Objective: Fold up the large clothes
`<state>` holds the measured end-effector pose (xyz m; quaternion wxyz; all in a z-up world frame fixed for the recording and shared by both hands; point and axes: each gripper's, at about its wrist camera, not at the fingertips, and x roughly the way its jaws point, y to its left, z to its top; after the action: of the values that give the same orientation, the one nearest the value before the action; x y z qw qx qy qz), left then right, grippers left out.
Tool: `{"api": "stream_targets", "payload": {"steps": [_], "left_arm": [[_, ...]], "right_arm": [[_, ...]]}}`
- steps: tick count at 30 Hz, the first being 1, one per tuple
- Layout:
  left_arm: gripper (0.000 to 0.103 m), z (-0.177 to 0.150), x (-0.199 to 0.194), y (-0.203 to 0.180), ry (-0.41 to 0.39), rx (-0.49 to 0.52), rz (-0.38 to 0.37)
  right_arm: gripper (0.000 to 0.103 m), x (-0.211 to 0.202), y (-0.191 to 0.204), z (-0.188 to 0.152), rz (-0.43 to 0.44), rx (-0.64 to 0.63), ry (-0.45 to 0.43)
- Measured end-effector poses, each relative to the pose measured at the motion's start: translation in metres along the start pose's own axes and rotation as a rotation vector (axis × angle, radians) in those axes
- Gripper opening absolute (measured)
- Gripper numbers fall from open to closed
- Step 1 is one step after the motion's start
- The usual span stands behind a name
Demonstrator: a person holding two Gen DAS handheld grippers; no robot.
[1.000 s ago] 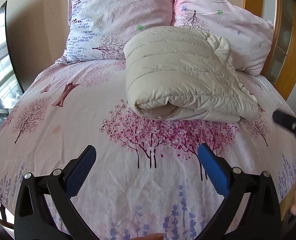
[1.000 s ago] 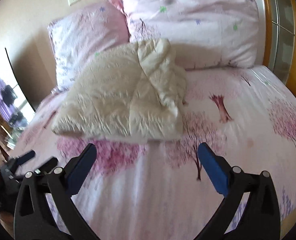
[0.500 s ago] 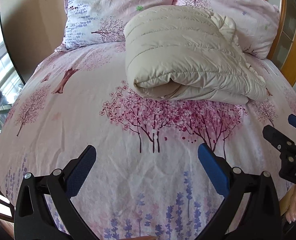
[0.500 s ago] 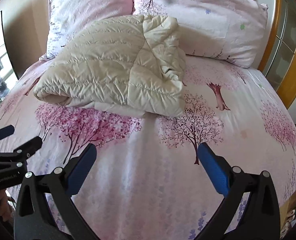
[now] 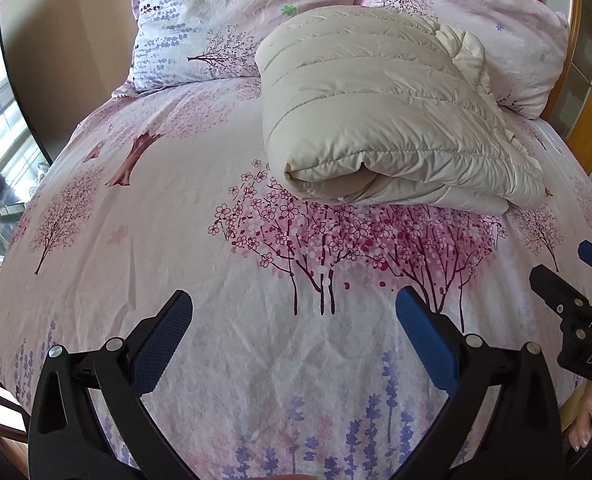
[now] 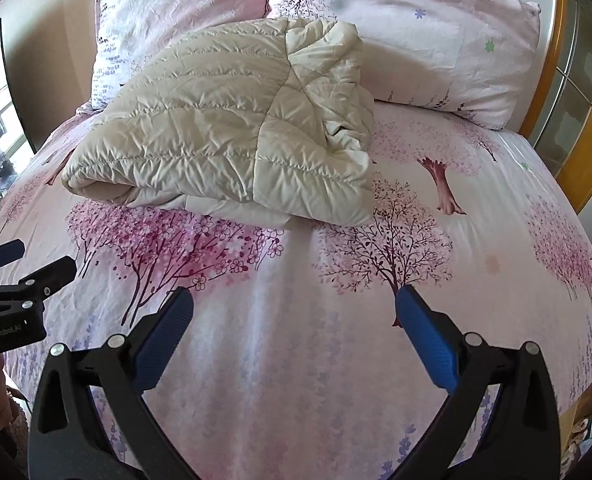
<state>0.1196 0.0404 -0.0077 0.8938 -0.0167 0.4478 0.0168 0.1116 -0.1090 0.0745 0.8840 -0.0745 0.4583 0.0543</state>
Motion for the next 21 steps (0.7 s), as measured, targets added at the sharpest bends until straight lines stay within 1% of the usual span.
{"api": "stream_targets", "payload": {"steps": [21], "left_arm": [[0.102,0.0,0.0049,-0.0006,0.012,-0.004,0.0]], "right_arm": [[0.101,0.0052,0.0026,-0.0024,0.001,0.009,0.015]]}}
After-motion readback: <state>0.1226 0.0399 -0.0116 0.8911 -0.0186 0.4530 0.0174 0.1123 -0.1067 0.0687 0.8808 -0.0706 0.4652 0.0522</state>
